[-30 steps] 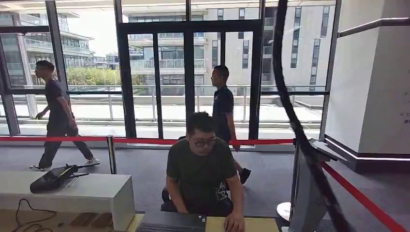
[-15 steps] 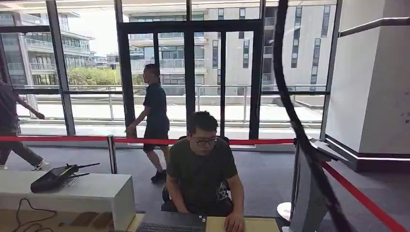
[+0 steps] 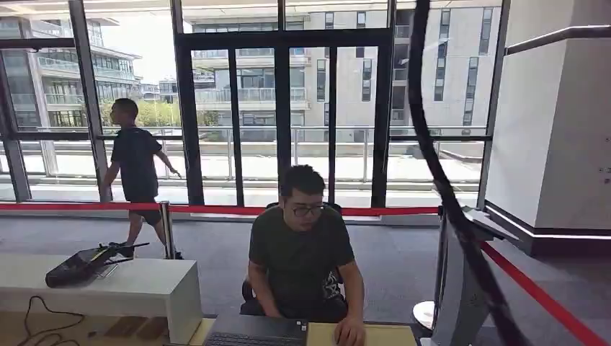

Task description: Pass the card to the sensor for recognition and then transmit it.

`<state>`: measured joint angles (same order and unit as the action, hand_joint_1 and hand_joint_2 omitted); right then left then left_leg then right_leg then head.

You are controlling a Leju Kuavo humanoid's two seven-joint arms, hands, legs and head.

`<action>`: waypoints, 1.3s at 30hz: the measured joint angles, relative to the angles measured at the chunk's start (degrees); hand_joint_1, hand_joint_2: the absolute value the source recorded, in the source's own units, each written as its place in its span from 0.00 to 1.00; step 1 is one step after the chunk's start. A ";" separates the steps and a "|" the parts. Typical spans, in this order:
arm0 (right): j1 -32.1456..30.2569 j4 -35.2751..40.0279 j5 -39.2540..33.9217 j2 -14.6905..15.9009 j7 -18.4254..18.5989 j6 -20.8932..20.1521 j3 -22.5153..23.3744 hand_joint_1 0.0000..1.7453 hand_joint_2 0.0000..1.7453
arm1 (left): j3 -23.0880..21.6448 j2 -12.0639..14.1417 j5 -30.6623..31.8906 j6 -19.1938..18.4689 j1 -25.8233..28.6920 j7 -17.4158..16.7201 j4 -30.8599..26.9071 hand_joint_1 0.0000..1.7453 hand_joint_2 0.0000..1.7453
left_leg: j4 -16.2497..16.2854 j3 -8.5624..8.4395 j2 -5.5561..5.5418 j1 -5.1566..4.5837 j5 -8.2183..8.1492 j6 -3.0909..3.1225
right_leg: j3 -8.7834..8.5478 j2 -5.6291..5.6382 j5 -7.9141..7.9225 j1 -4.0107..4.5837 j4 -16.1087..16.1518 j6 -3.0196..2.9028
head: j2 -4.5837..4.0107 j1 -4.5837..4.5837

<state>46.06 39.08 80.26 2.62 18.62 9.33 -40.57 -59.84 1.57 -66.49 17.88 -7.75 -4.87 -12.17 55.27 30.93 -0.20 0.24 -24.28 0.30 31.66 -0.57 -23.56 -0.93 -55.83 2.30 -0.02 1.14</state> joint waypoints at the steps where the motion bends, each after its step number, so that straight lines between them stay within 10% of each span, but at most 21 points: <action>1: 0.00 0.26 0.00 0.09 -0.04 0.02 0.00 1.00 1.00 | 0.00 0.02 0.00 0.11 0.00 -0.04 0.00 0.00 1.00 | 0.00 0.00 0.00 0.00 0.00 0.00 | 0.00 0.00 0.00 0.00 0.00 0.00 | 0.00 0.02; 39: 10.51 -3.45 -0.72 -3.23 4.50 -1.16 -1.09 1.00 1.00 | -0.04 -0.31 0.66 1.90 -0.23 -0.68 0.00 0.00 1.00 | 0.00 0.06 0.00 0.00 0.00 0.00 | 0.04 0.00 0.00 0.00 -0.01 0.00 | 0.00 0.00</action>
<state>56.57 35.63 79.54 -0.61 23.12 8.18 -41.66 -59.89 1.27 -65.83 19.78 -7.98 -5.55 -12.17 55.28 30.99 -0.20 0.24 -24.28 0.30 31.70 -0.57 -23.56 -0.93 -55.84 2.30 -0.02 1.14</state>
